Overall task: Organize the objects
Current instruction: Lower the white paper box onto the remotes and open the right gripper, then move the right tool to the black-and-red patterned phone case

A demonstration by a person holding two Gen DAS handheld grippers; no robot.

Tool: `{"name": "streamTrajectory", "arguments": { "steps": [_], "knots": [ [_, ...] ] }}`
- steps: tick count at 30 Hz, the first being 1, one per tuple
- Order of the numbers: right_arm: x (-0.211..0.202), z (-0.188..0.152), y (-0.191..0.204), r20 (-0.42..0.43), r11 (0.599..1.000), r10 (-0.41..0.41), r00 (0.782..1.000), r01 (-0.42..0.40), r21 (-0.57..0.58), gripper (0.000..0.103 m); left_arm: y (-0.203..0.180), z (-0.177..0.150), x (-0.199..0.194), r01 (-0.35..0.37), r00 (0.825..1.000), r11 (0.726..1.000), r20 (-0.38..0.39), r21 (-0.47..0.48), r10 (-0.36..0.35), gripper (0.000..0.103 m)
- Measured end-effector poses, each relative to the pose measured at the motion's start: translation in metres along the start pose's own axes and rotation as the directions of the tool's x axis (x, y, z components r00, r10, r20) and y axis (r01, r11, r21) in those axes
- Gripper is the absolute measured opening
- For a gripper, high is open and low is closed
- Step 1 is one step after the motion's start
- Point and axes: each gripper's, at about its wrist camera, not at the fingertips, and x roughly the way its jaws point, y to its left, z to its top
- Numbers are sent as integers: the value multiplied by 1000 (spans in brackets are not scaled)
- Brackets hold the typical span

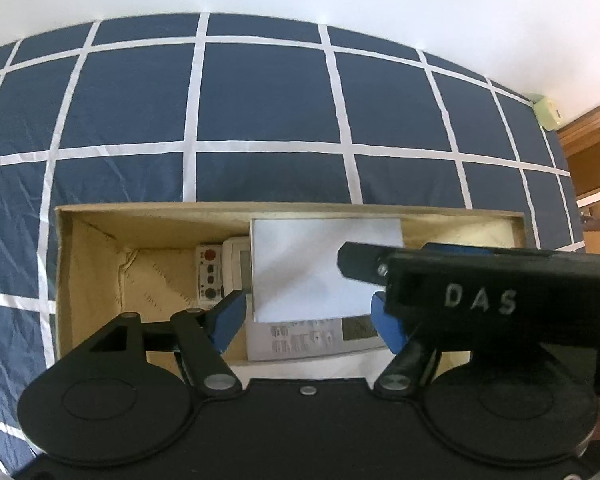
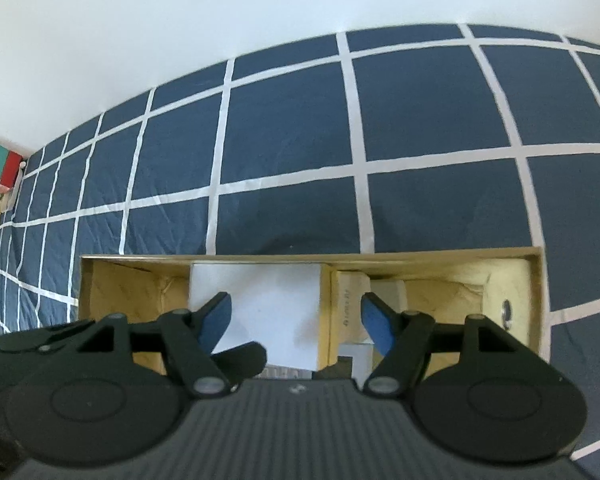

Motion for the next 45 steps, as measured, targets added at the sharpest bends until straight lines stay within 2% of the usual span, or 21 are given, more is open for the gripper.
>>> {"name": "streamTrajectory", "arguments": {
  "steps": [4, 7, 10, 12, 14, 18, 21, 34, 45],
  "knots": [
    [-20, -7, 0, 34, 1000, -3, 999, 3, -5, 73, -5, -11, -16, -10, 1000, 1000, 26, -8, 10, 72],
    [-36, -13, -1, 59, 1000, -7, 998, 7, -10, 76, -10, -22, -30, -25, 999, 1000, 49, -8, 25, 80],
    [-53, -22, -1, 84, 1000, -5, 996, 6, -14, 82, -15, -33, -43, -36, 997, 999, 68, -8, 36, 82],
    [-65, -30, -1, 98, 1000, -9, 995, 11, -21, 90, -19, -41, -52, -45, 996, 999, 82, -10, 46, 86],
    [-76, -38, -2, 109, 1000, -7, 994, 10, -27, 92, -23, -50, -62, -55, 994, 998, 98, -8, 55, 92],
    [-95, -55, -6, 134, 999, -15, 991, 19, -25, 103, -32, -66, -75, -72, 991, 997, 115, -4, 72, 98],
    [-106, -68, -10, 140, 999, -19, 990, 23, -26, 103, -38, -78, -83, -85, 989, 996, 125, -4, 85, 103],
    [-142, -116, -45, 155, 999, -38, 987, 43, -27, 103, -73, -125, -93, -119, 984, 992, 130, -29, 122, 103],
    [-170, -138, -119, 147, 998, -39, 988, 45, -36, 103, -149, -155, -76, -134, 983, 990, 122, -31, 137, 103]
  ]
}}
